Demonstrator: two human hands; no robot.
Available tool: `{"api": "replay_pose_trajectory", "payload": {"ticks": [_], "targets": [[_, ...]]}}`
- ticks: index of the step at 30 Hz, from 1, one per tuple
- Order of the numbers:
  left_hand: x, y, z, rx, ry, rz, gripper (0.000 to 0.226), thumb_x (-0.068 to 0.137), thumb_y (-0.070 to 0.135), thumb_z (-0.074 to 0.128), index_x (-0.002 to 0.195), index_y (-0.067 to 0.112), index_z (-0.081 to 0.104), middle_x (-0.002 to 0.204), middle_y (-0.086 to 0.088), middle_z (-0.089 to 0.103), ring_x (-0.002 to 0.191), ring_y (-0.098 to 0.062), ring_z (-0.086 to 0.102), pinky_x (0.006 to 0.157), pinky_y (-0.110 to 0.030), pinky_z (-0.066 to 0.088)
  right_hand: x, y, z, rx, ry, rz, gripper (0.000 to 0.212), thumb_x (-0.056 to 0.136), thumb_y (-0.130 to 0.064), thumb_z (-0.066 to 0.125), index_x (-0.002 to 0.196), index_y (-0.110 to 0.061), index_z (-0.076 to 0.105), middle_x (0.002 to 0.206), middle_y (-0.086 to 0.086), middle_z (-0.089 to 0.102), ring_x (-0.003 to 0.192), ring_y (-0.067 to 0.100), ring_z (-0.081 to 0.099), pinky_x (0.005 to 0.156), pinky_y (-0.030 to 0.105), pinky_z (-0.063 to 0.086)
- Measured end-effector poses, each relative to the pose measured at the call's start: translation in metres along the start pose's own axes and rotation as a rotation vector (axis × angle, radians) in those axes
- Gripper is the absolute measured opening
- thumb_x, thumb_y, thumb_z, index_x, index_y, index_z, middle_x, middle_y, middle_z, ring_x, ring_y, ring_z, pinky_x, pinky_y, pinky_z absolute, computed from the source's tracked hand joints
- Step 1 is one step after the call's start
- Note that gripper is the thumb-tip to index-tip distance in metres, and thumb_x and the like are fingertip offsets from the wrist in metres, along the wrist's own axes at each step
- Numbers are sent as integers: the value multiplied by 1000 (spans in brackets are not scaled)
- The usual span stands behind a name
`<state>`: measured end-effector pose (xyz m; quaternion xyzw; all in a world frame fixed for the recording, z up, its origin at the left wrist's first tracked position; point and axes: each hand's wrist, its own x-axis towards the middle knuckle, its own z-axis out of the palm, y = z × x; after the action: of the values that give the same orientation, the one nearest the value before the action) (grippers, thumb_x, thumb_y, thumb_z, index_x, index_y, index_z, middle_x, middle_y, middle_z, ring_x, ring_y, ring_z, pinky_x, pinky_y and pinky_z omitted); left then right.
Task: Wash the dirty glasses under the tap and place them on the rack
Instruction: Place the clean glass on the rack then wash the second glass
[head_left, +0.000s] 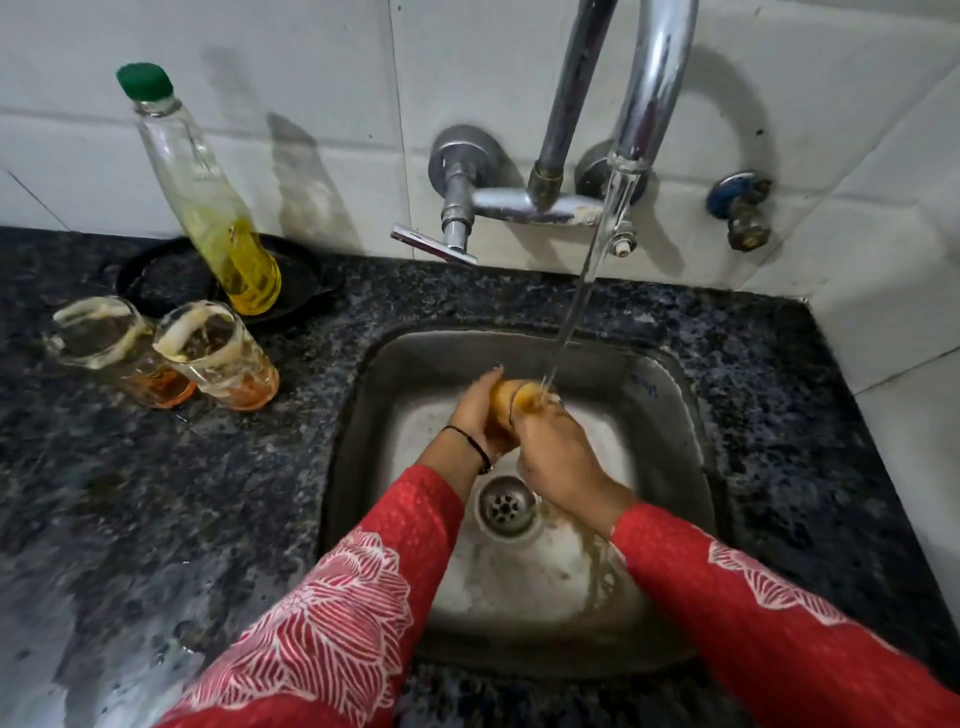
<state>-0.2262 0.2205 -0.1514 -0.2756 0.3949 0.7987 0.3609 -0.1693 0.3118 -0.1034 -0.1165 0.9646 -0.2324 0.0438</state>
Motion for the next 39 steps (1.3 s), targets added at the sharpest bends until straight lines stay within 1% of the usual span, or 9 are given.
{"api": "replay_pose_trajectory", "payload": {"ticks": [3, 5, 13, 17, 21, 27, 31, 35, 39], "targets": [[0, -7, -3, -22, 15, 66, 36, 89, 47, 54, 79, 13, 62, 65, -6, 65, 65, -18, 60, 59, -25, 50, 16, -18, 8, 1014, 145, 696, 35, 73, 14, 46, 85, -8, 70, 96, 11, 72, 97, 27, 67, 80, 35, 53], [-2, -5, -2, 13, 58, 67, 35, 88, 47, 56, 71, 17, 56, 62, -5, 61, 58, -16, 58, 55, -24, 49, 14, -19, 12, 1320, 207, 824, 37, 76, 17, 48, 83, -11, 72, 93, 11, 72, 93, 23, 68, 79, 34, 51], [-3, 7, -9, 52, 56, -94, 65, 86, 63, 48, 101, 1, 62, 70, -17, 72, 77, -28, 66, 64, -39, 54, -2, 23, 8, -274, -103, -286, 17, 82, 3, 54, 95, -6, 59, 98, 12, 62, 96, 26, 60, 90, 28, 50], [-13, -1, -6, -10, -150, 4, 76, 91, 66, 32, 84, 2, 73, 77, -13, 74, 73, -21, 72, 67, -30, 59, 2, -11, 15, -6, 101, 96, 21, 82, 4, 51, 95, -9, 62, 97, 12, 64, 96, 26, 60, 80, 23, 46], [-13, -11, -3, -106, -79, 117, 51, 88, 60, 46, 104, 12, 56, 94, -11, 65, 87, -21, 65, 86, -34, 53, 25, -32, 14, 1028, 267, 671, 27, 85, 6, 51, 70, -11, 65, 85, 9, 69, 84, 19, 65, 79, 28, 48], [-17, 11, 2, 112, 23, 10, 56, 89, 61, 46, 103, 8, 55, 88, -16, 66, 77, -27, 65, 74, -44, 53, -4, 32, 12, -85, -92, -150, 28, 86, 4, 57, 111, -4, 64, 108, 13, 68, 104, 27, 64, 94, 39, 51], [-15, 8, 2, -56, -45, 93, 70, 87, 64, 44, 116, 2, 57, 91, -17, 70, 74, -25, 71, 68, -36, 60, 3, 7, 5, 321, 72, 97, 30, 95, -15, 53, 124, -15, 62, 128, 1, 62, 123, 14, 54, 110, 35, 37], [-11, -7, 4, -160, -37, 186, 34, 96, 44, 43, 77, 18, 55, 65, 0, 59, 64, -10, 59, 69, -23, 48, 29, -29, 18, 876, 274, 659, 28, 85, 9, 48, 88, -9, 69, 83, 7, 67, 70, 11, 63, 49, 5, 40], [-7, -2, 1, 21, 60, 164, 35, 95, 43, 46, 75, 17, 55, 70, -4, 62, 67, -14, 61, 67, -26, 51, 11, -19, 21, 520, 81, 382, 28, 79, 14, 49, 91, -2, 69, 94, 20, 70, 86, 25, 64, 79, 34, 53]]}}
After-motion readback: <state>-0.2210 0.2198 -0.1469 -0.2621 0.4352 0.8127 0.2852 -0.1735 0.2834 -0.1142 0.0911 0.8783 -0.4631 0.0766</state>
